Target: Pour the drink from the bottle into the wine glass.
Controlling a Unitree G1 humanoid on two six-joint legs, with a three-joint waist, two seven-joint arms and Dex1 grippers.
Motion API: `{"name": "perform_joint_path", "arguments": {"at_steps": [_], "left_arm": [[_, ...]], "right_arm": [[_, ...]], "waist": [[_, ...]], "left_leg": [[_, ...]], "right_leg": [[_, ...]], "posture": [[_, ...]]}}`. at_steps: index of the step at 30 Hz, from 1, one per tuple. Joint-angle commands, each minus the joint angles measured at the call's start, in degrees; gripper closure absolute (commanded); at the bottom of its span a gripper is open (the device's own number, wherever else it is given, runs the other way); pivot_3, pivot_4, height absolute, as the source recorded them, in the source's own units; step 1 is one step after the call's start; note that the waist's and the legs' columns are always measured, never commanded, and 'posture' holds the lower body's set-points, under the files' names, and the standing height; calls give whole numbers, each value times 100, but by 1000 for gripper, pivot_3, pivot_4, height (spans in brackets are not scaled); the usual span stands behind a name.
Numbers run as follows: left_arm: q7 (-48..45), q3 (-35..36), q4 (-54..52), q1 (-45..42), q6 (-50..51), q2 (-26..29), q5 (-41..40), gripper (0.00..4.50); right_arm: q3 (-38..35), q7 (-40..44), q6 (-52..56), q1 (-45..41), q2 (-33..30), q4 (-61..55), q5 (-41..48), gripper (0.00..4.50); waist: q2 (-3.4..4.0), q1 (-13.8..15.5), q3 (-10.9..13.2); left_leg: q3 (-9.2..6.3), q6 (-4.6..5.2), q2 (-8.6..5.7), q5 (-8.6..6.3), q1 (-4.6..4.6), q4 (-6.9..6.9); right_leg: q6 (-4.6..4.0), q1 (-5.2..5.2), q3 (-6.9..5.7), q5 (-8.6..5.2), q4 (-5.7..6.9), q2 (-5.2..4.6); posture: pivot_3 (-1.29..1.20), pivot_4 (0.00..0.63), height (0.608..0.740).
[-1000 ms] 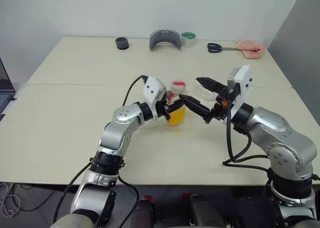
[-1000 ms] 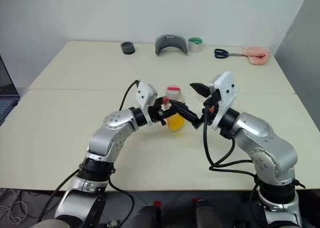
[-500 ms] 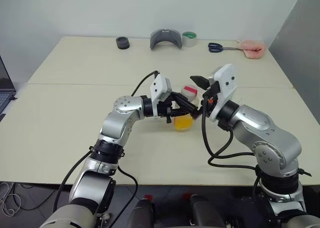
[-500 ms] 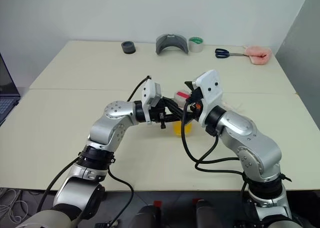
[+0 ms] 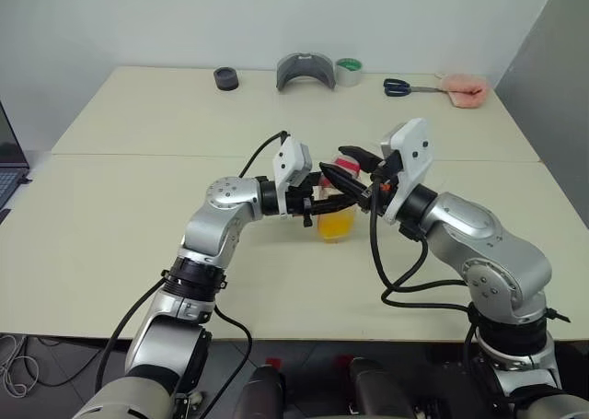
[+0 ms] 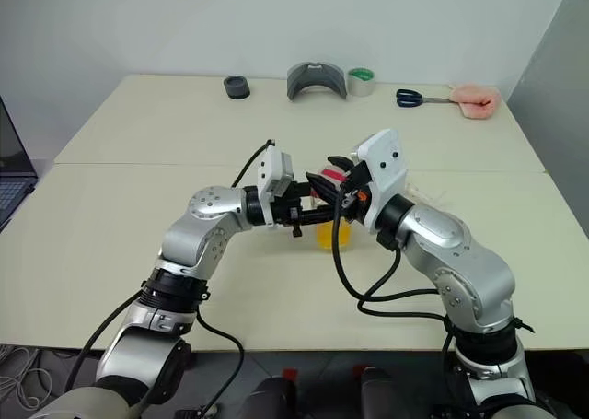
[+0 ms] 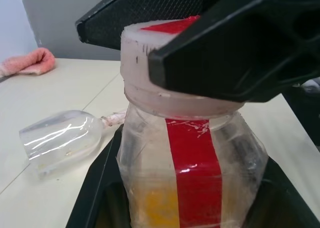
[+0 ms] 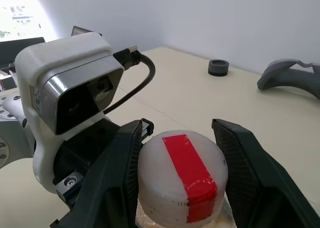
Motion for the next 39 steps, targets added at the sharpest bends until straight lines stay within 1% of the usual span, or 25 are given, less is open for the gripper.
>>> {"name": "perform_joint_path", "arguments": {"at_steps": [1,3,5,7,10,11,13,15,17,19,20,22,25,27,29,31,33,39], "left_arm": [[-167,207,-206,-103,142,94,-276,2667],[-339,183,-208,-150,209,177,-329,2668],[-480,145,-177,-199,183,259,-328,2668],[-571,133,-87,-274,111,314,-290,2668],[-598,175,39,-367,36,341,-240,2668],[-598,188,52,-373,16,343,-220,2668],[-575,214,58,-371,5,336,-200,2668],[-541,229,49,-354,10,331,-198,2676],[-514,238,59,-341,8,312,-187,2676],[-488,251,107,-346,-11,291,-164,2676],[-477,256,137,-355,-21,283,-155,2676],[-463,249,215,-386,-58,266,-132,2676],[-438,242,363,-476,-114,224,-94,2676],[-430,245,475,-544,-154,202,-65,2676],[-434,241,546,-583,-186,190,-52,2676],[-441,235,601,-614,-224,173,-35,2676],[-453,237,637,-633,-251,157,-14,2676],[-452,230,649,-610,-316,137,29,2676]], "right_arm": [[338,1477,-680,-415,-444,222,120,2620],[418,2504,-974,-816,-804,872,161,2620],[543,3261,-1251,-1154,-1054,1527,47,2620],[596,3678,-1430,-1375,-1129,2043,-36,2620],[656,3868,-1634,-1404,-1179,2303,-223,2620],[559,3737,-1650,-1339,-1130,2285,-214,2620],[290,3400,-1631,-1204,-1035,2167,-152,1878],[45,3055,-1551,-1045,-1036,1857,-144,1270],[-247,2655,-1253,-842,-1060,1293,30,530],[-524,2134,-782,-575,-990,585,325,0],[-607,1867,-556,-436,-930,252,455,0],[-601,1163,-232,-164,-682,-331,432,0],[-372,223,169,46,-223,-823,194,0],[-6,-250,264,74,38,-903,-150,0],[196,-462,308,65,163,-904,-331,0],[411,-968,184,-19,400,-620,-848,0],[494,-1236,131,-53,570,-468,-1131,0],[423,-1337,30,-56,895,-286,-1311,0]], "waist": [[3,-2,3],[7,-15,8],[15,-23,12],[16,-28,14],[16,-24,15],[16,-22,16],[15,-10,16],[16,7,16],[17,15,17],[18,17,18],[18,19,18],[19,8,18],[20,-1,18],[20,-5,18],[20,-1,18],[20,1,18],[20,4,18],[20,5,18]], "left_leg": [[1,0,-1,0,0,0],[2,1,-1,0,1,1],[1,2,0,0,5,-1],[1,2,2,0,4,-1],[-3,1,1,0,0,-2],[-3,1,0,0,-2,-1],[0,1,-2,0,-9,1],[-2,1,-2,0,-10,2],[-2,1,-2,0,-13,1],[-3,0,-1,0,-18,1],[-4,0,-1,1,-21,1],[-7,-1,1,1,-23,0],[-2,0,2,1,-21,1],[-2,0,2,2,-20,3],[-2,0,2,2,-20,2],[-1,0,0,2,-21,1],[3,-1,-2,2,-23,2],[3,-1,-1,2,-27,-1]], "right_leg": [[0,0,0,0,0,0],[1,0,-1,0,0,1],[0,3,-3,0,-1,3],[0,2,-4,0,-1,6],[-1,2,-7,0,-2,3],[-1,1,-6,0,-2,0],[-1,-4,-3,0,-3,-4],[-1,-5,-4,0,-3,-6],[-1,-10,-2,0,-2,-6],[-1,-16,-1,0,-1,-6],[-1,-19,-2,0,0,-6],[-1,-21,-2,0,0,-5],[0,-26,4,0,7,-3],[1,-26,4,1,10,-1],[1,-27,3,1,10,1],[1,-27,3,1,7,0],[1,-28,6,1,6,-2],[0,-34,6,1,5,-2]], "posture": [[0,150,740],[0,150,740],[0,150,740],[0,150,740],[0,150,740],[0,150,740],[0,150,740],[0,150,740],[0,150,740],[0,150,740],[0,150,740],[0,150,740],[0,150,740],[0,150,740],[0,150,740],[0,150,740],[0,150,740],[0,150,740]]}}
